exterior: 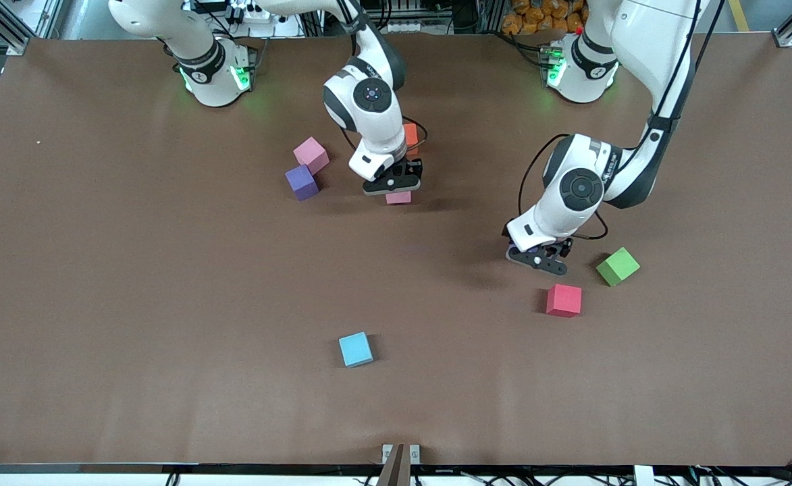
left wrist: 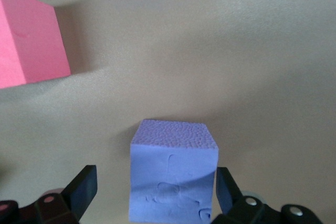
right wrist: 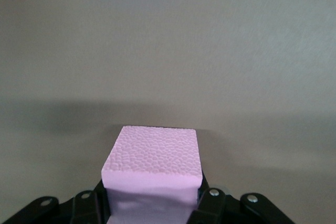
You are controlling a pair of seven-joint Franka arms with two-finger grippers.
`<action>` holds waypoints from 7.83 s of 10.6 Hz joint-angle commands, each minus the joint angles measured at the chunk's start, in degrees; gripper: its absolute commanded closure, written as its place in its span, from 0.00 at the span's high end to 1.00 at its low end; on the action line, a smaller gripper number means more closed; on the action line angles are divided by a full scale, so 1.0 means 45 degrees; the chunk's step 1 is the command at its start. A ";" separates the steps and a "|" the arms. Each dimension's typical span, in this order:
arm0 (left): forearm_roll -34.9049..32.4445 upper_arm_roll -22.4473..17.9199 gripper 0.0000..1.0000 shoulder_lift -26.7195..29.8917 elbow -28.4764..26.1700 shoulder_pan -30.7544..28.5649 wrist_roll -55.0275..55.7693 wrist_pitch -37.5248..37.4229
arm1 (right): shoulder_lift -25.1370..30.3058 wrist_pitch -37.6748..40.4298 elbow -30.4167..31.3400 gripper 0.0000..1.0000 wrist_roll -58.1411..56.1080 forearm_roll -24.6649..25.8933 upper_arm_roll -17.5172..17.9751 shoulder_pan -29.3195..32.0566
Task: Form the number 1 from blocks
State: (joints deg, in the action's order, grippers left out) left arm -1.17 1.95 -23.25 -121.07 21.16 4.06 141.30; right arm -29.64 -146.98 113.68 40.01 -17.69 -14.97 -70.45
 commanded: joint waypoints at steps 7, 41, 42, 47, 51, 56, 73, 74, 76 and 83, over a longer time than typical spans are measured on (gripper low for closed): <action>-0.0111 0.0074 0.00 -0.0282 0.0106 0.0317 0.2104 0.0105 | 0.0142 -0.0307 0.0830 0.36 0.1950 0.0103 0.0182 -0.1377; 0.3112 0.1148 0.00 -0.1513 0.2001 0.5611 0.9566 -0.0090 | 0.5202 0.2408 0.6046 1.00 0.6678 0.0220 0.0202 0.4637; 0.3093 0.1148 0.06 -0.1571 0.2001 0.5611 0.9567 -0.0090 | 0.5085 0.2311 0.6046 1.00 0.6483 0.0221 0.0202 0.4716; 0.3093 0.1168 1.00 -0.1611 0.2079 0.5611 1.0249 -0.0090 | 0.4557 0.2194 0.6026 1.00 0.6012 0.0240 0.0202 0.4854; 0.2686 0.1012 1.00 -0.0209 0.2390 0.4795 1.0426 -0.1081 | 0.4246 0.2193 0.6046 1.00 0.5741 0.0240 0.0202 0.4775; 0.0632 0.1031 1.00 0.1201 0.2607 0.0971 0.8291 -0.2219 | 0.3717 0.1627 0.5929 0.79 0.5388 0.0240 0.0183 0.4873; 0.1626 -0.2308 1.00 -0.2411 0.4950 -0.0464 -0.0902 -0.1438 | 0.2472 0.1783 0.0799 0.55 0.3265 0.4009 0.0261 0.4094; 0.1666 -0.2289 1.00 -0.2469 0.4970 -0.0444 -0.0979 -0.1438 | 0.2022 0.1783 0.0173 0.55 0.2466 0.4029 0.0261 0.4034; 0.1667 -0.2309 1.00 -0.2781 0.5105 -0.0425 -0.1019 -0.1399 | 0.1220 0.1783 -0.0941 0.55 0.1562 0.4029 0.0241 0.3683; 0.2194 -0.2309 1.00 -0.3094 0.5165 -0.0307 -0.0883 -0.1379 | -0.1028 0.1588 -0.3016 0.55 0.1052 0.2995 0.0241 0.2101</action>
State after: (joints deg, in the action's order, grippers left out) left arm 6.98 -7.36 -36.08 -98.91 18.84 0.34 135.07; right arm -32.20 -140.06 102.64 45.54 -2.34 -13.50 -60.39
